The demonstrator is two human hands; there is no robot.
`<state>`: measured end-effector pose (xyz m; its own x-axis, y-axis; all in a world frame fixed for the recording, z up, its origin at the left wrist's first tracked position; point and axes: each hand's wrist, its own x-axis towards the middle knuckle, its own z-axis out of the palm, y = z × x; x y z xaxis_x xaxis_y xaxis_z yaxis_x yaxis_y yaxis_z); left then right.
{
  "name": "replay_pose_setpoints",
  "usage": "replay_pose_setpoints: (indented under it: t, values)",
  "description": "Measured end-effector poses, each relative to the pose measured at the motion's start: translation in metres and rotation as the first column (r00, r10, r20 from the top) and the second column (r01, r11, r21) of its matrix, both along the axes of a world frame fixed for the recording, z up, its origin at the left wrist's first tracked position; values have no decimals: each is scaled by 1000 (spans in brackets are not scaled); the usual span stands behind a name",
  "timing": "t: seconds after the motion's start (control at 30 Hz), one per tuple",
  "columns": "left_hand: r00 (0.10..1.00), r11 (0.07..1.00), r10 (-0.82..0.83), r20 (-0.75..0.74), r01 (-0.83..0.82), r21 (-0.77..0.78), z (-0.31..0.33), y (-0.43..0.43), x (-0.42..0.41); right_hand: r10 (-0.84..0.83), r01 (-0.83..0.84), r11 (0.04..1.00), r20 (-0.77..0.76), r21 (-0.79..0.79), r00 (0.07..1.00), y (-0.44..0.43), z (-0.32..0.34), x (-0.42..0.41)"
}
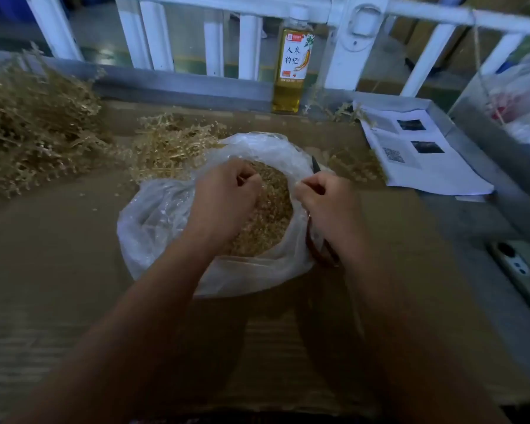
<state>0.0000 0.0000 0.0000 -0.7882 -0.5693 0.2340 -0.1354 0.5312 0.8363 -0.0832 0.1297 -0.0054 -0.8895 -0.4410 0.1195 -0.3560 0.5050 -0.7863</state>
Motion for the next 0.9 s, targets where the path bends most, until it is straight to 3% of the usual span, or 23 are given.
replay_pose_setpoints:
  t: [0.17,0.43,0.8,0.9]
  values:
    - [999,998,37,27,-38,50,-11,-6,-16,-117,117,993,64,9,991,-3,-6,-21]
    - [998,997,53,19,-54,63,-21,-5,-13,-216,217,976,17,-15,976,7,-6,-24]
    - [998,995,48,34,-51,82,-22,-1,-12,-126,100,953,75,284,989,16,-10,-11]
    - [998,995,39,40,-43,89,-22,0,-12,-159,142,965,62,219,985,18,-10,-9]
